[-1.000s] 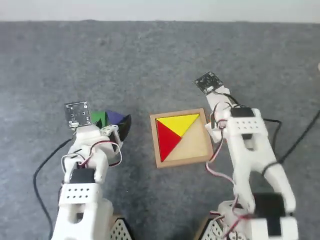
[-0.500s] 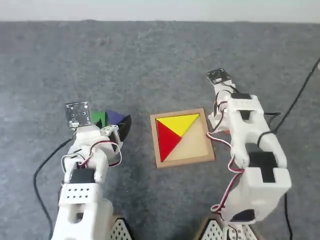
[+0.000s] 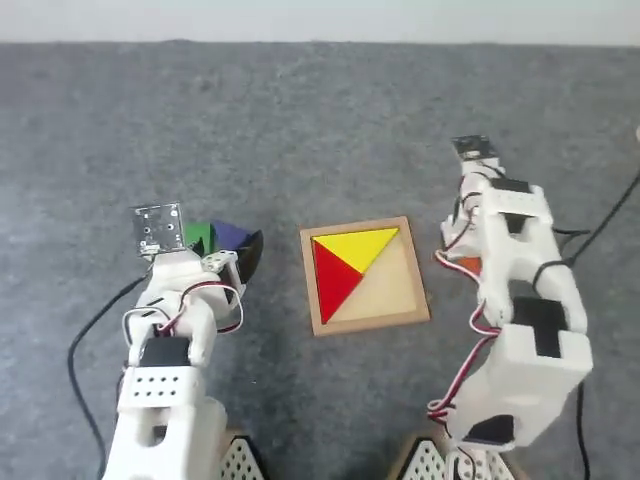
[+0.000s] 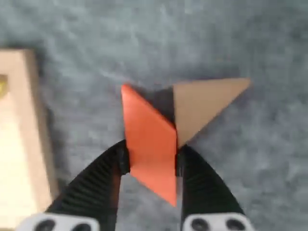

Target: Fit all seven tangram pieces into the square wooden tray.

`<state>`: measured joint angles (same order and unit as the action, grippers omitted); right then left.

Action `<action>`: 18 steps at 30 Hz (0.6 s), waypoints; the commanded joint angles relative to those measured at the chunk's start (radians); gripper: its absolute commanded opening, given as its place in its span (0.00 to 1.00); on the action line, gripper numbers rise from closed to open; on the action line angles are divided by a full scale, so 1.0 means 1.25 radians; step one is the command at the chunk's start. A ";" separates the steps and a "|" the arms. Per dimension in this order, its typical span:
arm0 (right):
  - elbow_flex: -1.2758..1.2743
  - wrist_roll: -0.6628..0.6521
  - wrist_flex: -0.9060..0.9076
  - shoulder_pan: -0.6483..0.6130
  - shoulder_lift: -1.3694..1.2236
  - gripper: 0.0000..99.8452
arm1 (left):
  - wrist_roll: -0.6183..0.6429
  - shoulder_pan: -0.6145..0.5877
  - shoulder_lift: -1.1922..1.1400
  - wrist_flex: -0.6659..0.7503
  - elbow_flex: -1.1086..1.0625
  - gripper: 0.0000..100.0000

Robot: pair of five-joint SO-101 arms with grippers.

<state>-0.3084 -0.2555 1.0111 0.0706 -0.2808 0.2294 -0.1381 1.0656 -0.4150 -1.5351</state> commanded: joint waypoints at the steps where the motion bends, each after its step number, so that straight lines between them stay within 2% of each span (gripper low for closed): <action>1: 0.016 0.006 0.015 0.060 0.009 0.04 | -0.014 0.005 0.020 0.002 0.010 0.31; 6: -0.027 -0.007 0.069 0.063 0.098 0.03 | -0.015 0.005 0.020 0.002 0.010 0.31; 12: -0.142 0.156 0.079 0.058 0.266 0.04 | -0.015 0.005 0.020 0.002 0.010 0.31; 14: -0.162 0.160 0.072 0.051 0.294 0.04 | -0.015 0.005 0.020 0.002 0.010 0.31; 18: -0.164 0.153 0.079 0.033 0.300 0.15 | -0.015 0.005 0.020 0.002 0.010 0.31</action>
<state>-0.5186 -0.0760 1.1001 0.1320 0.0322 0.2232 -0.1381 1.0656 -0.4150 -1.5351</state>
